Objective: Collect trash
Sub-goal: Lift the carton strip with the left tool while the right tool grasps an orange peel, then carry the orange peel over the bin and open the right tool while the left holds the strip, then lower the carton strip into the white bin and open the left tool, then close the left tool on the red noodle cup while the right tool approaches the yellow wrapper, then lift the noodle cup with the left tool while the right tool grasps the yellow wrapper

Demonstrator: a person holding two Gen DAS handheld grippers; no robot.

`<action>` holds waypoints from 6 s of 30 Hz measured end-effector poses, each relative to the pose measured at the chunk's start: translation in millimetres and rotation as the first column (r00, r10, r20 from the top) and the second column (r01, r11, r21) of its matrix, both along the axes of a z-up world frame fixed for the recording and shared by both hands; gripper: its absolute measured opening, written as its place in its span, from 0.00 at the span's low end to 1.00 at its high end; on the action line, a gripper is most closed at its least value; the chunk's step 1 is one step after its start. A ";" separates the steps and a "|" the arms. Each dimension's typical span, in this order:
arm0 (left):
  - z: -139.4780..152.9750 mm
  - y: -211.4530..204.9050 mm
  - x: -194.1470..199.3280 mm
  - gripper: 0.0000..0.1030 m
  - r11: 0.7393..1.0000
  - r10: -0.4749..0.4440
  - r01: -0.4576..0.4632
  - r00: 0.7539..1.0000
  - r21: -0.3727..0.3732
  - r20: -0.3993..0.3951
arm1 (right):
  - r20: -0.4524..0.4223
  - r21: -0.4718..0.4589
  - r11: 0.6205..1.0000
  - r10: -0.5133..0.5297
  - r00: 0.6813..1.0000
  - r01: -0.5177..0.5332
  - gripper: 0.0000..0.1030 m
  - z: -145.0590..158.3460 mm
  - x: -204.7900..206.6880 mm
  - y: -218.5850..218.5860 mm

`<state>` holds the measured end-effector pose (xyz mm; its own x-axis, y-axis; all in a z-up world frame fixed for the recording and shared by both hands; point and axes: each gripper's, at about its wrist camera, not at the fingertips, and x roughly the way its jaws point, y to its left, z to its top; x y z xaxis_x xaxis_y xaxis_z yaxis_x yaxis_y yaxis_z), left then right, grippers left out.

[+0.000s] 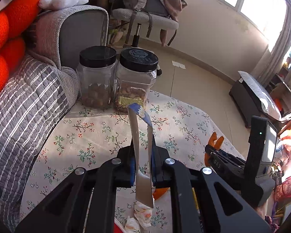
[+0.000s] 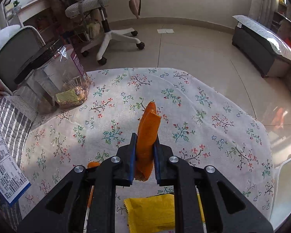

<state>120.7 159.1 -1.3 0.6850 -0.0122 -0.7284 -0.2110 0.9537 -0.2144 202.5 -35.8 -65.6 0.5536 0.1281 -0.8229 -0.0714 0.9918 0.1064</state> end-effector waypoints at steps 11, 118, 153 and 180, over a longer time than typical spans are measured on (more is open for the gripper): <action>2.7 -33.3 -8.3 0.12 0.998 -0.035 0.031 0.997 0.059 0.064 | 0.173 -0.062 0.998 -0.011 0.985 0.022 0.14 33.0 -36.3 -35.1; -13.3 -324.7 -57.5 0.91 0.944 -0.290 0.292 0.956 0.153 -0.037 | 0.356 -0.192 0.812 -0.465 0.810 0.551 0.93 52.8 -180.9 -296.1; -88.8 -28.8 -115.3 0.93 0.947 0.310 -0.257 0.887 0.192 -0.343 | 0.222 -0.223 0.973 -0.015 0.975 0.066 0.93 27.5 -144.2 -109.0; -6.1 -7.7 -58.1 0.84 0.980 0.077 -0.059 0.993 0.189 -0.084 | -0.167 0.014 0.998 -0.064 0.984 0.068 0.93 -48.3 -80.3 -119.3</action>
<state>62.5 151.4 -7.4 0.6105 0.1734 -0.7728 -0.2871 0.9578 -0.0119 122.2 -155.1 -113.9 0.4167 0.1130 -0.9020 0.0146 0.9913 0.1309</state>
